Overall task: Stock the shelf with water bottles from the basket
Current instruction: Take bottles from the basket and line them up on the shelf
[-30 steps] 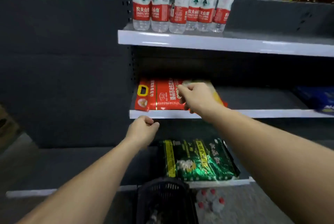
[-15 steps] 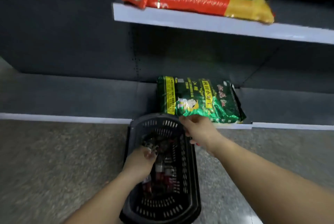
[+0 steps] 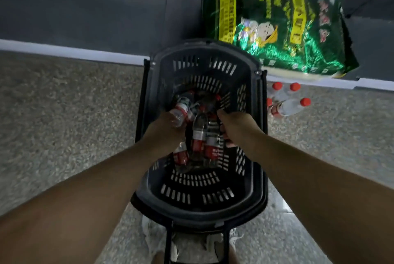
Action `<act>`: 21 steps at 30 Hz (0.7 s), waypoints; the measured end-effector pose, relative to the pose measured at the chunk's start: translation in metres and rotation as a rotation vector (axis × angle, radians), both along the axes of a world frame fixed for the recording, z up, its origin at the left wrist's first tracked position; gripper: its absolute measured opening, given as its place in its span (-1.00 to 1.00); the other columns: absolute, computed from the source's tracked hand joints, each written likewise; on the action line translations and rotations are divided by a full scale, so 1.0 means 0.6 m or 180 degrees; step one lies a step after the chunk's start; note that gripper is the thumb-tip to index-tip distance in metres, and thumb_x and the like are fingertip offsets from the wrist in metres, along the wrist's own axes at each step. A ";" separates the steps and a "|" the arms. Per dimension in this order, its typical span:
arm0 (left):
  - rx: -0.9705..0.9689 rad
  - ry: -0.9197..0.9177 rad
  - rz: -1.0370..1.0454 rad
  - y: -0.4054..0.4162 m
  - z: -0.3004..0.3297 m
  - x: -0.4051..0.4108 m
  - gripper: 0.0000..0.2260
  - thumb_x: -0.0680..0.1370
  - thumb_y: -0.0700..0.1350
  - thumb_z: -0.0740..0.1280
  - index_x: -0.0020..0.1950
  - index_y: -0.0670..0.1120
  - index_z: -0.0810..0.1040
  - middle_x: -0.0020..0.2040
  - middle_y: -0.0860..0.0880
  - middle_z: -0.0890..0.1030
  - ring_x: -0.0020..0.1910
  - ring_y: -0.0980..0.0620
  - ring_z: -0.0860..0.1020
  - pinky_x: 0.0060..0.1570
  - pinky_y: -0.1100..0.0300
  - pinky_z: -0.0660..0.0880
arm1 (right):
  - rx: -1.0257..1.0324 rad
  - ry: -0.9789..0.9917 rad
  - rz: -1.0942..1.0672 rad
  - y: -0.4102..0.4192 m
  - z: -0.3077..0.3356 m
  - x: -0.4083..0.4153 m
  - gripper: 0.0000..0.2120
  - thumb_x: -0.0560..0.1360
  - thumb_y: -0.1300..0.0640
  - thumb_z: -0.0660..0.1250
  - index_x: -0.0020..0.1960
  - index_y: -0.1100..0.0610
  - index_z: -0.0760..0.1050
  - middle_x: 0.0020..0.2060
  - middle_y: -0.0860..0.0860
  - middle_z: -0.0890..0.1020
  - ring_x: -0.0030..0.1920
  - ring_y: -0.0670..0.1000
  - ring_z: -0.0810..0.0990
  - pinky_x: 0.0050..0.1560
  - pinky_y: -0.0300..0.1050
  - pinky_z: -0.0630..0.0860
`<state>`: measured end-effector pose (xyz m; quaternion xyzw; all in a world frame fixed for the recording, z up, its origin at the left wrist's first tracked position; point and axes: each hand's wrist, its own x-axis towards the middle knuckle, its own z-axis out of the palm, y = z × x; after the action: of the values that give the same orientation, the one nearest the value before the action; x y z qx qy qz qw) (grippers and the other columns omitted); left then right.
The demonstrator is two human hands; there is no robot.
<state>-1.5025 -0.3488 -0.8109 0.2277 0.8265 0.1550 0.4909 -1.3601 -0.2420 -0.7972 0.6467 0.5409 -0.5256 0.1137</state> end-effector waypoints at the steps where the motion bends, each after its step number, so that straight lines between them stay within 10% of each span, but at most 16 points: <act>1: -0.0013 0.0017 -0.0047 0.002 -0.018 -0.002 -0.72 0.52 0.00 0.30 0.10 -0.17 0.51 -0.33 0.01 0.51 -0.40 0.08 0.52 -0.53 0.33 0.28 | -0.0050 -0.0066 0.0038 -0.003 -0.031 0.003 -0.59 0.61 -0.16 0.19 -0.29 0.08 0.44 -0.15 0.17 0.59 -0.11 0.15 0.58 0.17 0.21 0.59; 5: 0.0191 0.0372 -0.0142 0.023 -0.085 -0.009 -0.79 0.53 -0.07 0.34 0.07 -0.17 0.53 -0.22 0.01 0.58 -0.16 -0.07 0.62 -0.37 0.28 0.39 | -0.0231 -0.0234 0.0057 -0.016 -0.141 0.013 -0.61 0.65 -0.05 0.16 -0.32 0.04 0.38 -0.34 0.03 0.53 -0.36 -0.01 0.50 -0.27 -0.16 0.52; 10: 0.0391 0.0996 -0.0298 0.083 -0.171 -0.010 -0.51 0.52 -0.03 0.36 0.39 -0.18 0.38 0.32 -0.16 0.48 0.28 -0.13 0.46 0.14 0.13 0.38 | -0.0273 -0.0332 0.0232 -0.032 -0.272 0.012 -0.62 0.52 -0.11 0.31 0.13 0.15 0.62 0.11 0.14 0.67 0.10 0.18 0.63 0.10 0.00 0.58; 21: -0.0324 0.1269 -0.1418 0.157 -0.338 -0.041 -0.41 0.52 0.10 0.35 0.41 -0.21 0.29 0.31 -0.20 0.48 0.22 -0.21 0.51 -0.06 0.10 0.42 | 0.0288 -0.0268 0.0097 -0.051 -0.419 -0.034 -0.20 0.43 -0.14 0.48 0.49 0.15 0.21 0.36 0.15 0.49 0.34 0.18 0.49 0.29 0.02 0.50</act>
<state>-1.5270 -0.2545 -1.0139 0.4045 0.8430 -0.0458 0.3516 -1.3806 -0.2724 -1.0488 0.6644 0.5686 -0.4712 0.1150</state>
